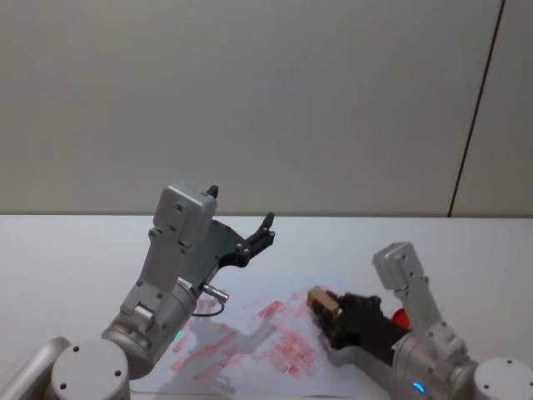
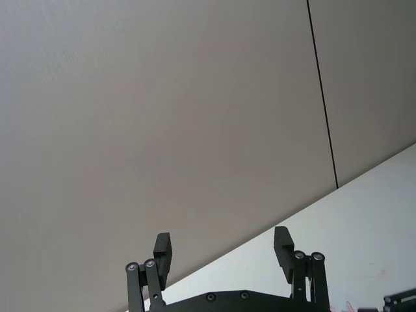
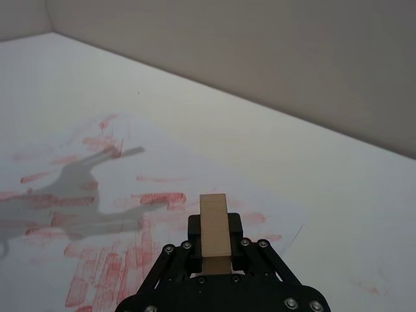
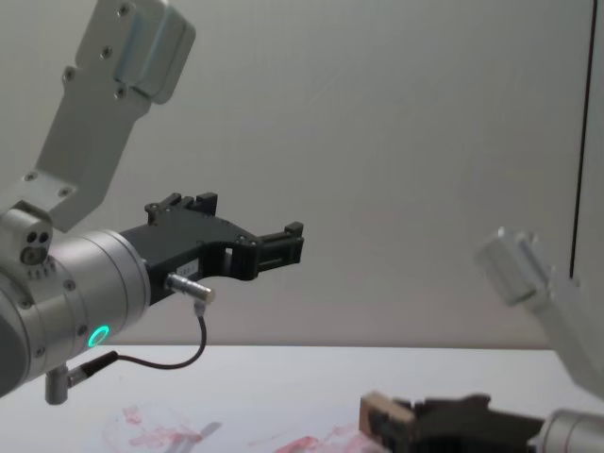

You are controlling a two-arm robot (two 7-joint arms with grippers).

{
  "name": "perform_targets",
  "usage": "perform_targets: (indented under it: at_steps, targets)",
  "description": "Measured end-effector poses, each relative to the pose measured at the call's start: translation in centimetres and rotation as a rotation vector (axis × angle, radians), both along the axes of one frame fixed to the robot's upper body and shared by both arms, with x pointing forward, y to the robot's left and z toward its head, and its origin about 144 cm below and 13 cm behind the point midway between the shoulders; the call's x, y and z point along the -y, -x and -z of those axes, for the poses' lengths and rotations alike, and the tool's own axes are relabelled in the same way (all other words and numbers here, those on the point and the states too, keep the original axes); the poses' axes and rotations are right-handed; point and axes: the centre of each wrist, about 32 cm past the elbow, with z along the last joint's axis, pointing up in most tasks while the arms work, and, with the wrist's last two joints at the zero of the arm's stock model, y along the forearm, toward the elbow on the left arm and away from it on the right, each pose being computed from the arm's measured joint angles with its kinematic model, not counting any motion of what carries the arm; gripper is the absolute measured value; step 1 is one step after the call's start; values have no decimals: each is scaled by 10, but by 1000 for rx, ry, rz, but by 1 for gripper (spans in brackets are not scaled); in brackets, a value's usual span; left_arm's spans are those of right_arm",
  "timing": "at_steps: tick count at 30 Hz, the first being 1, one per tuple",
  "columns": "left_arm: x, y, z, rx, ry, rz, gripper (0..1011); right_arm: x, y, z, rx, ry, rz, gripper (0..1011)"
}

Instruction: Use the one hand to pick up the stamp and affix it onto the A4 paper.

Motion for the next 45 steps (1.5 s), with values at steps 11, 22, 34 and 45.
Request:
perform_targets:
  at_steps: [11,22,34,45]
  targets:
    - [0,0,0,0,0,0,1002,12,-1,-24,111,-75,60,217]
    - [0,0,0,0,0,0,1003,38,4,-38,151,-83,133,217]
    - [0,0,0,0,0,0,1003,60,19,-32,122,-50,178,217]
    - [0,0,0,0,0,0,1002,71,32,-23,91,-22,191,217]
